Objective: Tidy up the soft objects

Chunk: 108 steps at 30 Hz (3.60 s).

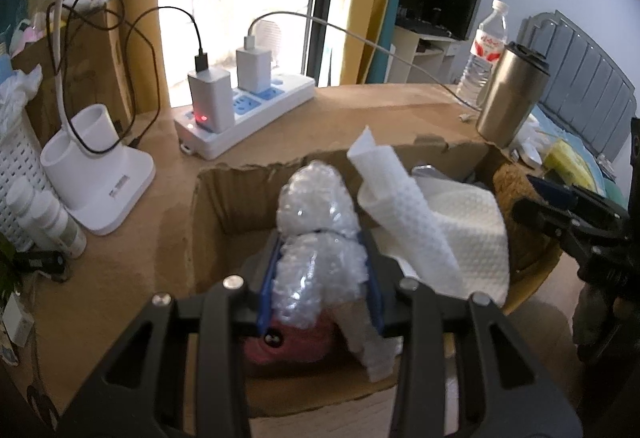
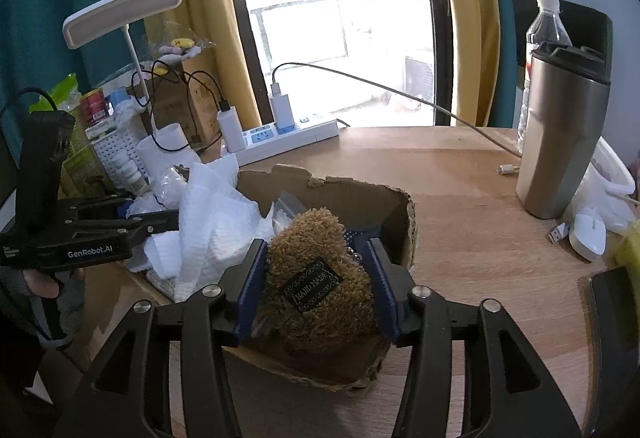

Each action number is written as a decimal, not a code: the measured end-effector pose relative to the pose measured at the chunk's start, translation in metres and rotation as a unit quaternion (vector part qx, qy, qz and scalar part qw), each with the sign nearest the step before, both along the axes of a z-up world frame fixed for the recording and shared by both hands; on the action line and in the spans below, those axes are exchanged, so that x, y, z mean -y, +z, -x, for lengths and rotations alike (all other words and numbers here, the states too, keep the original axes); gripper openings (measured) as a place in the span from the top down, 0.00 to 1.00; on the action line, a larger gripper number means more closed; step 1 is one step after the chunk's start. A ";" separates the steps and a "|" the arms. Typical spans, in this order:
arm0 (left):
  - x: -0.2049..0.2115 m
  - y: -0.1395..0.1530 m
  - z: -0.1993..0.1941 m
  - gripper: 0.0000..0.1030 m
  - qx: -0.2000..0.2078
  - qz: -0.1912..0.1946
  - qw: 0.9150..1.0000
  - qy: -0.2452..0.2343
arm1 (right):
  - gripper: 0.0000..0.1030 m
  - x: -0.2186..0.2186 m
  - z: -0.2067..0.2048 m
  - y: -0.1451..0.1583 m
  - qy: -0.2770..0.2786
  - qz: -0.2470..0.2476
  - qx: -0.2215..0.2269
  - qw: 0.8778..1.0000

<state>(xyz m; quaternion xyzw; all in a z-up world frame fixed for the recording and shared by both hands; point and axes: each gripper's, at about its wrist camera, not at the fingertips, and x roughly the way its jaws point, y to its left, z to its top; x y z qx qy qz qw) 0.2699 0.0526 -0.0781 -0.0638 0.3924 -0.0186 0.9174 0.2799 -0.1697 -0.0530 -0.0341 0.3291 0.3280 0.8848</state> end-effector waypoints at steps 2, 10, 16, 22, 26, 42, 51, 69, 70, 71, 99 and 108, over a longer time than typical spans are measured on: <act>0.001 0.000 0.000 0.59 0.001 -0.004 1.000 0.000 | 0.46 0.000 0.000 0.001 0.000 0.000 0.000 1.000; 0.002 0.007 0.010 0.48 0.010 -0.005 1.000 0.000 | 0.45 0.000 0.006 0.006 -0.008 0.001 0.004 1.000; 0.002 0.015 0.022 0.48 0.020 -0.006 1.000 0.003 | 0.45 0.001 0.015 0.013 -0.010 0.000 0.011 1.000; 0.003 0.022 0.034 0.48 0.030 -0.004 1.000 0.000 | 0.45 0.002 0.026 0.019 -0.012 0.002 0.017 1.000; 0.005 0.027 0.043 0.48 0.037 -0.005 0.999 0.000 | 0.45 0.002 0.033 0.024 -0.015 0.004 0.023 1.000; 0.017 0.041 0.086 0.47 0.068 -0.008 0.998 -0.014 | 0.45 -0.004 0.066 0.040 -0.010 0.014 0.042 0.999; 0.019 0.051 0.111 0.22 0.093 0.000 0.995 -0.019 | 0.42 -0.010 0.088 0.051 -0.012 0.023 0.059 0.998; 0.022 0.089 0.167 0.11 0.173 -0.011 0.985 -0.018 | 0.32 -0.011 0.143 0.080 -0.038 0.032 0.126 0.991; 0.022 0.091 0.170 0.11 0.179 -0.012 0.984 -0.018 | 0.30 -0.010 0.145 0.082 -0.039 0.033 0.131 0.990; 0.023 0.094 0.174 0.10 0.189 -0.014 0.982 -0.018 | 0.29 -0.010 0.149 0.085 -0.039 0.031 0.136 0.989; 0.053 0.149 0.246 0.01 0.296 -0.028 0.954 -0.027 | 0.24 0.049 0.236 0.142 -0.117 -0.017 0.238 0.964; 0.063 0.157 0.255 0.01 0.310 -0.030 0.950 -0.015 | 0.22 0.055 0.241 0.146 -0.119 -0.018 0.243 0.963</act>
